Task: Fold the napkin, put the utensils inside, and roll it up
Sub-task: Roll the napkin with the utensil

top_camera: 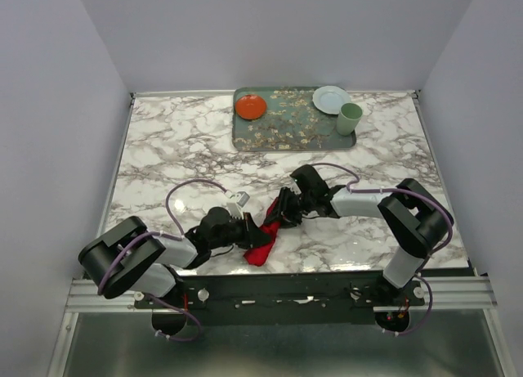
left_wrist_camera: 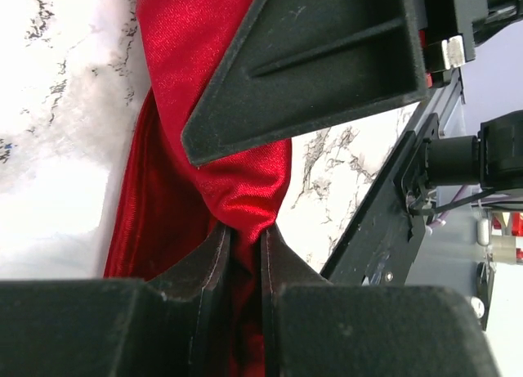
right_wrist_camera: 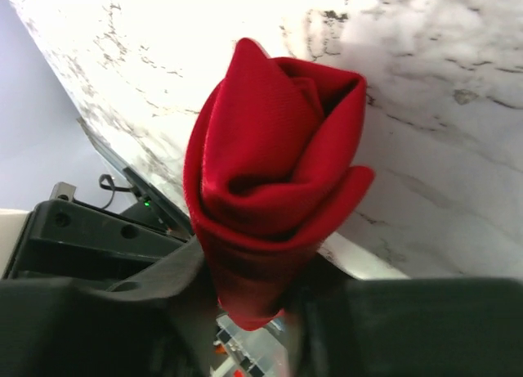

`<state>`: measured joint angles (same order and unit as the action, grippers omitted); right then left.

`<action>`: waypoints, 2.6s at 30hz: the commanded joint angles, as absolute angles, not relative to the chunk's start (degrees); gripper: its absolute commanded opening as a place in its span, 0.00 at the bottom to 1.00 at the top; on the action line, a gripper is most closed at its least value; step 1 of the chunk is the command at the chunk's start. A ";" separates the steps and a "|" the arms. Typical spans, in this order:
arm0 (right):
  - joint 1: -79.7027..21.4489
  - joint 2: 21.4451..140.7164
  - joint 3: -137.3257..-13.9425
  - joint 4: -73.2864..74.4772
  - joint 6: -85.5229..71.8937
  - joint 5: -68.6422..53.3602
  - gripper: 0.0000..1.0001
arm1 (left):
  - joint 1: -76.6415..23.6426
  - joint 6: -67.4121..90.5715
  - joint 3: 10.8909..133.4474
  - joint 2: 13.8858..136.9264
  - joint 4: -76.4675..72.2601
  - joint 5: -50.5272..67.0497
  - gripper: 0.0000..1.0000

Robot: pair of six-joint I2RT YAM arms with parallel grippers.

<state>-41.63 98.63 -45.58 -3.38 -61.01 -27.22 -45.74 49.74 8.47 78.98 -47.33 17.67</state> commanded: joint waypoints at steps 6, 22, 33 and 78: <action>-42.01 100.46 -44.03 -3.61 -59.50 -26.63 0.22 | -46.14 40.27 14.06 67.07 -24.28 11.43 0.49; -42.01 100.02 -45.79 2.20 -60.90 -25.40 0.24 | -69.77 30.24 37.68 71.53 10.71 -29.78 0.67; -42.01 100.81 -45.79 2.02 -62.05 -26.54 0.24 | -81.21 35.24 51.15 93.16 25.04 -47.02 0.66; -36.04 88.77 -46.76 10.72 -51.42 -21.53 0.84 | -50.20 37.09 22.51 71.89 -16.86 9.91 0.08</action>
